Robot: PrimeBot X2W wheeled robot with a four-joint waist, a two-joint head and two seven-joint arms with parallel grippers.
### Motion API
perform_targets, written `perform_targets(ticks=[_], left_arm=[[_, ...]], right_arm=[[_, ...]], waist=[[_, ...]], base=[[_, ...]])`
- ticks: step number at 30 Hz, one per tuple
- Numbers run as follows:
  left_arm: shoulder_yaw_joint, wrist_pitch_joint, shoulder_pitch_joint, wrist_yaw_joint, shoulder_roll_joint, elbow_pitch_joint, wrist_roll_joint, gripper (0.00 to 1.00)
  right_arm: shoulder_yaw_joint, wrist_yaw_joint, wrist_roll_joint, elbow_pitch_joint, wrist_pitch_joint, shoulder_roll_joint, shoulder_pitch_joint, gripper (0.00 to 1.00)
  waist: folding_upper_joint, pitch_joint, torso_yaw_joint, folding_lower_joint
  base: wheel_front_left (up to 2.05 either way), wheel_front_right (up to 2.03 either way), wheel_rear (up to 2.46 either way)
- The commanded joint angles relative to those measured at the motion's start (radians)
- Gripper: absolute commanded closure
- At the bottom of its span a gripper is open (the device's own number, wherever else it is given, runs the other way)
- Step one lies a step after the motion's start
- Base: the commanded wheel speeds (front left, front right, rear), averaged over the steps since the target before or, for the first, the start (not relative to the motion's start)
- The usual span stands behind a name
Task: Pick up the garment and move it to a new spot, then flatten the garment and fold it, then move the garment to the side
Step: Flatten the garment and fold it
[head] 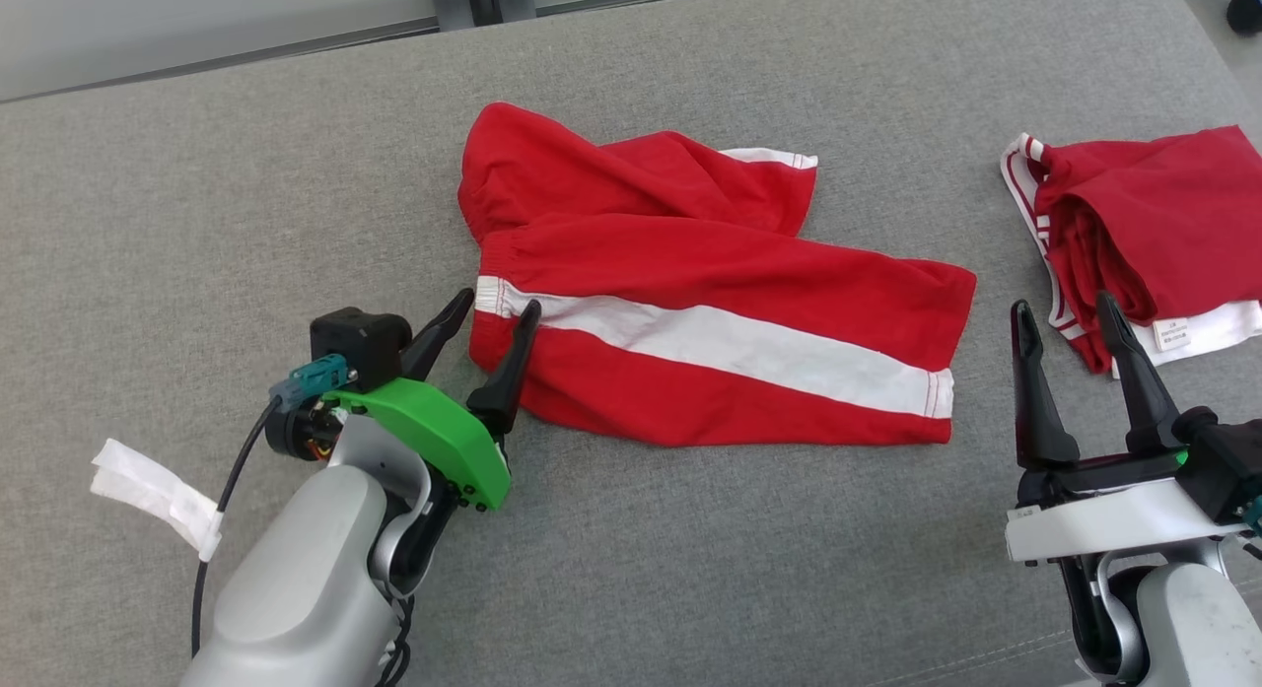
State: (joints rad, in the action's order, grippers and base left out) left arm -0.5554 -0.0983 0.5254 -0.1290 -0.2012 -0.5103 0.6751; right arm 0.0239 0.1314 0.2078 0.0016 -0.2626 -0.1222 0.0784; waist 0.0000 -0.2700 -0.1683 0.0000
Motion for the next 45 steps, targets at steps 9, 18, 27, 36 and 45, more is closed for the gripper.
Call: perform_targets(ticks=[9, 18, 27, 36, 45], left_arm=[[-0.062, -0.057, 0.041, -0.002, -0.043, 0.024, 0.039, 1.00], [-0.078, -0.120, -0.005, 0.043, -0.054, 0.064, -0.022, 1.00], [-0.093, -0.135, -0.035, 0.065, -0.036, 0.084, -0.030, 1.00], [-0.101, -0.136, -0.021, 0.066, -0.036, 0.078, -0.031, 1.00], [-0.104, -0.138, -0.017, 0.066, -0.037, 0.071, -0.022, 1.00]], right_arm=[[-0.002, -0.002, -0.009, 0.050, -0.003, -0.011, -0.009, 0.00], [-0.062, -0.002, 0.068, 0.195, -0.003, -0.009, -0.017, 0.00], [-0.122, -0.002, 0.140, 0.326, -0.003, -0.006, 0.058, 0.00], [-0.155, -0.002, 0.225, 0.395, -0.003, -0.027, 0.100, 0.00], [-0.215, -0.002, 0.278, 0.415, -0.003, -0.050, 0.111, 0.00]], waist=[[0.0000, -0.008, -0.005, 0.0000], [0.0000, -0.014, -0.005, 0.0000], [0.0000, -0.021, 0.012, 0.0000], [0.0000, -0.016, 0.026, 0.0000], [0.0000, -0.012, 0.028, 0.0000]], base=[[0.00, 0.00, 0.00], [0.00, 0.00, 0.00], [0.00, 0.00, 0.00], [0.00, 0.00, 0.00], [0.00, 0.00, 0.00]])
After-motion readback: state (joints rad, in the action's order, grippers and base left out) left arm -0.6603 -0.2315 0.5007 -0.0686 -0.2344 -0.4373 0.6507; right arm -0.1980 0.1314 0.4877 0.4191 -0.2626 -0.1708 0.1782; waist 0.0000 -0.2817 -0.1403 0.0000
